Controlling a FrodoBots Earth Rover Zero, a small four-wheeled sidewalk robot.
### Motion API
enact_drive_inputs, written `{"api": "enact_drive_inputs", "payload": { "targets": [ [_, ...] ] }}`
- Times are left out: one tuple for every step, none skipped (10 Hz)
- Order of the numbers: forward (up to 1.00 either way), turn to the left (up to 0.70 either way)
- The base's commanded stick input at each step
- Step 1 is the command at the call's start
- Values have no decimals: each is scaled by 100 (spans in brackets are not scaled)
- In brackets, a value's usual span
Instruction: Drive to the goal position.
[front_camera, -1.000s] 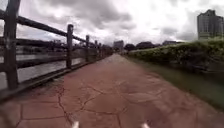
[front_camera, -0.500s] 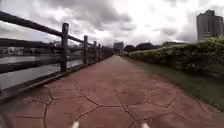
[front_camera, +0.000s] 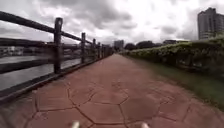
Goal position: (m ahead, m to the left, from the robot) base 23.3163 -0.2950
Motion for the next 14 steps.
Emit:
{"api": "enact_drive_inputs", "payload": {
  "targets": [
    [70, 0],
    [70, 0],
    [70, 0],
    [70, 0],
    [70, 0],
    [70, 0],
    [70, 0],
    [70, 0],
    [70, 0],
    [70, 0],
    [70, 0],
    [70, 0],
    [70, 0],
    [70, 0]
  ]
}}
